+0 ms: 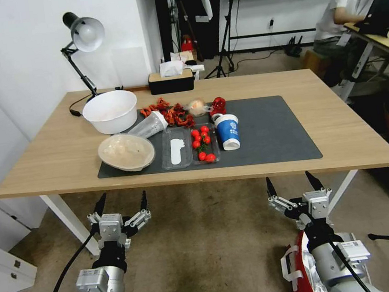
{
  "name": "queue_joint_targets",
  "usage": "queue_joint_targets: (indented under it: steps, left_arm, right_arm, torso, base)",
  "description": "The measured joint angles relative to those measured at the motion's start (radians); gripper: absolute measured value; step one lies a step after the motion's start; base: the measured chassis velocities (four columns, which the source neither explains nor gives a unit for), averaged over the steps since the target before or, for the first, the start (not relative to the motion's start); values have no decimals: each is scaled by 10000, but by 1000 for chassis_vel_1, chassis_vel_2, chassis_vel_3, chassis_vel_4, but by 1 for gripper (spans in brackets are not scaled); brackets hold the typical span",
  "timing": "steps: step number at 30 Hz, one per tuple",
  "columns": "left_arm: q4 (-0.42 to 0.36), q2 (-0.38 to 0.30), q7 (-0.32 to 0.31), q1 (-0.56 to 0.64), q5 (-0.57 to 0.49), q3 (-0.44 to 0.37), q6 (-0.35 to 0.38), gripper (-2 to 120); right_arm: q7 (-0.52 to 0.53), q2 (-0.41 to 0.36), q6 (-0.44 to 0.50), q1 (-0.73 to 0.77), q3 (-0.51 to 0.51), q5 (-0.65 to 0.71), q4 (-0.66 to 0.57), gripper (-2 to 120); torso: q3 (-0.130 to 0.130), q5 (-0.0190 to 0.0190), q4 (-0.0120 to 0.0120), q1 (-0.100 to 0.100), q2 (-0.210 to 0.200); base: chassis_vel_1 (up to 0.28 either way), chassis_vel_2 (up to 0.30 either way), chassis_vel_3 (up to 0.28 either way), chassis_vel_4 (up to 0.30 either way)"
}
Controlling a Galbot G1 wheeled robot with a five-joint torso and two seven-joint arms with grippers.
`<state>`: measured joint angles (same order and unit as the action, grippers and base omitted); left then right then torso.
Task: Pick up the food delivery bag from the floor and place it on the table.
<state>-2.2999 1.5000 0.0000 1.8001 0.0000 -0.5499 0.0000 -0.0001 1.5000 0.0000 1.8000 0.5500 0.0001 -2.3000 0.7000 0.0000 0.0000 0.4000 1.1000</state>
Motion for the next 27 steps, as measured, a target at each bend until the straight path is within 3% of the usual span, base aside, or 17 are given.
queue_joint_targets:
  steps: [27]
  left_arm:
    - [26,-27,-29,-41,-46,28,0,100]
  right_arm:
    - [9,45,-39,31,22,-38,0,100]
  torso:
    - [0,1,1,0,0]
  base:
    - [0,0,0,0]
